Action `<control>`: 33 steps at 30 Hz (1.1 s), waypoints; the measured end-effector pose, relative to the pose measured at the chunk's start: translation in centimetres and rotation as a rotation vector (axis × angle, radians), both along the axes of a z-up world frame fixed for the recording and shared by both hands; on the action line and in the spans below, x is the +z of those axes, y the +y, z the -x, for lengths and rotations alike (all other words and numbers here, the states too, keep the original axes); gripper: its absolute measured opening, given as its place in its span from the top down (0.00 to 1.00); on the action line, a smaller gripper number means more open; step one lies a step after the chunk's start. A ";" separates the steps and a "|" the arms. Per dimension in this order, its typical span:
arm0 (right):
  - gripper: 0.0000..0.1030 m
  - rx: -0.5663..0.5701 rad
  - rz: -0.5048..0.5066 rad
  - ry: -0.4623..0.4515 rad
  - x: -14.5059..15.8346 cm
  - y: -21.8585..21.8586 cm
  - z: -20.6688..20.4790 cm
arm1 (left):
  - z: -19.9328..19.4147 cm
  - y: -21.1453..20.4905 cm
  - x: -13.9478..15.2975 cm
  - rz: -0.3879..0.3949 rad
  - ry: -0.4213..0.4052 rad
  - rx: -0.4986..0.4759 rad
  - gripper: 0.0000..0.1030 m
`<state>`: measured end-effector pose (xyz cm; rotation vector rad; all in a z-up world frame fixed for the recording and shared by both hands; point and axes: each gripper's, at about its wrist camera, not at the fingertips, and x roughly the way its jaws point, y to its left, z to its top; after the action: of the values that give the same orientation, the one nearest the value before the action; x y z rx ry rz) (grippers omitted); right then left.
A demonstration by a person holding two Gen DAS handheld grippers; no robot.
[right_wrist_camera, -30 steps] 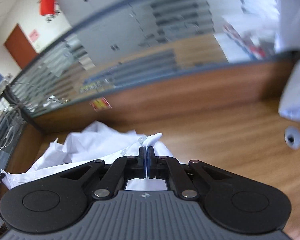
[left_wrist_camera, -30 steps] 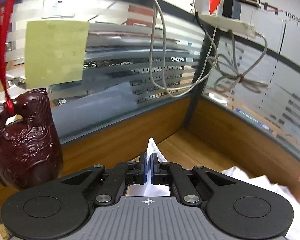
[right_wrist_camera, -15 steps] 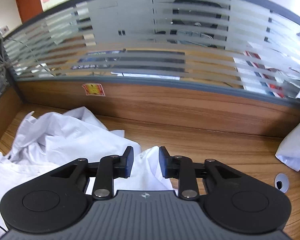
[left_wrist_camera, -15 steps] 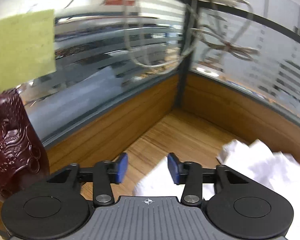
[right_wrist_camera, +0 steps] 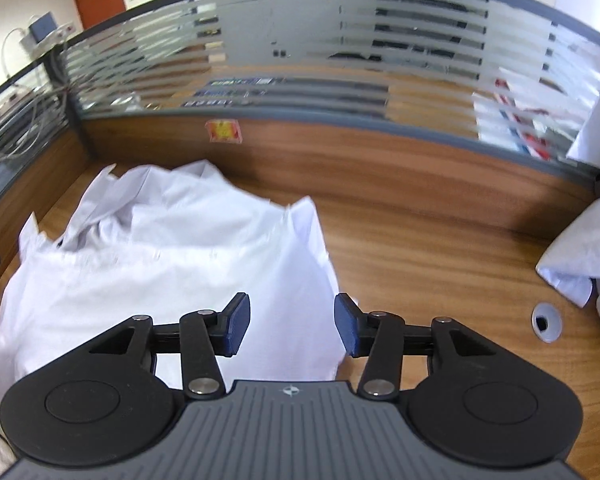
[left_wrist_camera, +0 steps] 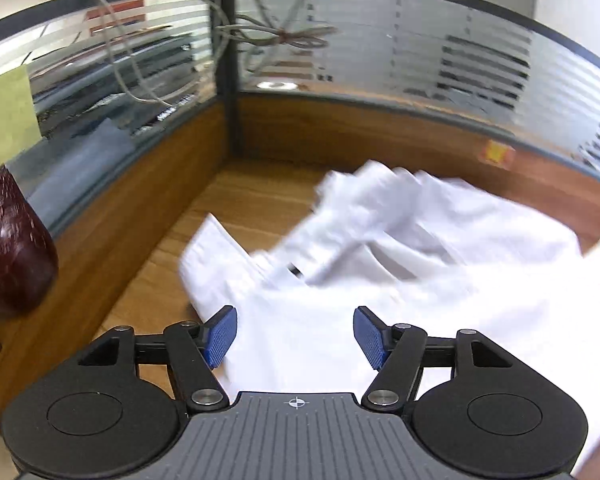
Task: Fold clothes
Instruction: 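Open both grippers and drop the white shirt flat onto the desk, then pinch the shirt hem with the left gripper while the right gripper pinches the body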
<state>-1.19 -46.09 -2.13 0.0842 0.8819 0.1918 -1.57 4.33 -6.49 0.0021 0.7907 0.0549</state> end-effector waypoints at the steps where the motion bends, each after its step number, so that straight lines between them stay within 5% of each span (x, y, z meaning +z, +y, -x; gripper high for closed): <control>1: 0.49 0.010 -0.005 0.002 -0.4 -0.2 0.7 | 0.8 -0.8 -0.2 -0.004 0.003 -0.008 0.33; 19: 0.35 0.278 -0.077 0.092 -9.1 -3.4 10.0 | 11.8 -10.9 -5.9 -0.073 0.119 0.031 0.24; 30: 0.33 0.365 -0.026 0.101 -13.7 1.0 9.2 | 11.6 -10.9 -9.7 -0.142 0.203 0.067 0.25; 33: 0.33 0.327 -0.014 0.085 -14.4 2.1 8.6 | 10.8 -10.9 -10.4 -0.171 0.228 0.058 0.35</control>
<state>-9.74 -43.99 -16.56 -0.0405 0.9762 0.5026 -12.34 -6.60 -16.92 0.1493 1.0121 0.1798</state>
